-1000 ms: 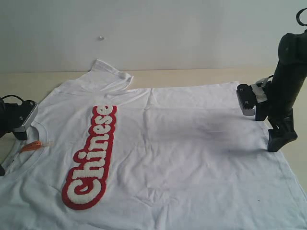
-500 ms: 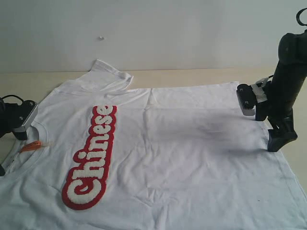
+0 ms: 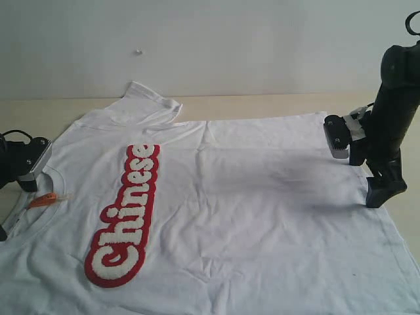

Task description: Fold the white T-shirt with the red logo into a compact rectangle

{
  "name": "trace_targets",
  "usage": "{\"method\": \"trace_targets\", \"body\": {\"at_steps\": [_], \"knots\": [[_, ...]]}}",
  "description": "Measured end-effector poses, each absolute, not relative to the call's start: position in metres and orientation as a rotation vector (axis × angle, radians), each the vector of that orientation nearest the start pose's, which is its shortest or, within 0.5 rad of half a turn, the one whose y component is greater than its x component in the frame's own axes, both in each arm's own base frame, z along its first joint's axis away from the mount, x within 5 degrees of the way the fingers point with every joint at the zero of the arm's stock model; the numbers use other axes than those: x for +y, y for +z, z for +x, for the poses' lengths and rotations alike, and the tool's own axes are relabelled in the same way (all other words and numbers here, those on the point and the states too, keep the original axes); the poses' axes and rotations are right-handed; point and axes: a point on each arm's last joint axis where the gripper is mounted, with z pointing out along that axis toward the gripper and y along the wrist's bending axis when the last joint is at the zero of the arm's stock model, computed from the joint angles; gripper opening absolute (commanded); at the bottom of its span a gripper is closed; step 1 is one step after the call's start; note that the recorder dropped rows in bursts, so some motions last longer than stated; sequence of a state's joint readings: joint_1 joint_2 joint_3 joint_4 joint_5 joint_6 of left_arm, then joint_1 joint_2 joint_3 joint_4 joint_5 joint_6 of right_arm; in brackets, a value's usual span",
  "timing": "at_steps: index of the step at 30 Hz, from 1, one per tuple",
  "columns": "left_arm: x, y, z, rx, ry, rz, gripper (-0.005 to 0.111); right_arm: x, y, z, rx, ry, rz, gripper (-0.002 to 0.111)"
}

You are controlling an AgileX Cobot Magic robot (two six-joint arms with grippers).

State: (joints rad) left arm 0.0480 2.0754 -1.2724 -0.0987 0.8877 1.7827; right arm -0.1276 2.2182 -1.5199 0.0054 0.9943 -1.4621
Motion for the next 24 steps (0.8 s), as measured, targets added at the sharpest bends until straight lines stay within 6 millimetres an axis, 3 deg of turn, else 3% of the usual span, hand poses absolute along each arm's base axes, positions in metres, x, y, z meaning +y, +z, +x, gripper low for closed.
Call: {"method": "trace_targets", "body": {"at_steps": [3, 5, 13, 24], "knots": [[0.0108, 0.1129, 0.3710, -2.133, 0.114, -2.358, 0.100, -0.0525, 0.1081, 0.4125, 2.487, 0.044, -1.953, 0.105], [0.0109, 0.1129, 0.3712, -2.133, 0.112, -2.359, 0.088, -0.0525, 0.1081, 0.4125, 2.487, 0.044, -1.953, 0.105], [0.0109, 0.1125, 0.3717, -2.136, 0.106, -2.361, 0.000, -0.0525, 0.1081, 0.4125, 2.487, 0.044, -1.953, 0.105], [0.0111, 0.1128, 0.3696, -2.103, 0.133, -2.365, 0.000, -0.0524, 0.1082, 0.4126, 2.487, 0.046, -1.951, 0.105]]}}
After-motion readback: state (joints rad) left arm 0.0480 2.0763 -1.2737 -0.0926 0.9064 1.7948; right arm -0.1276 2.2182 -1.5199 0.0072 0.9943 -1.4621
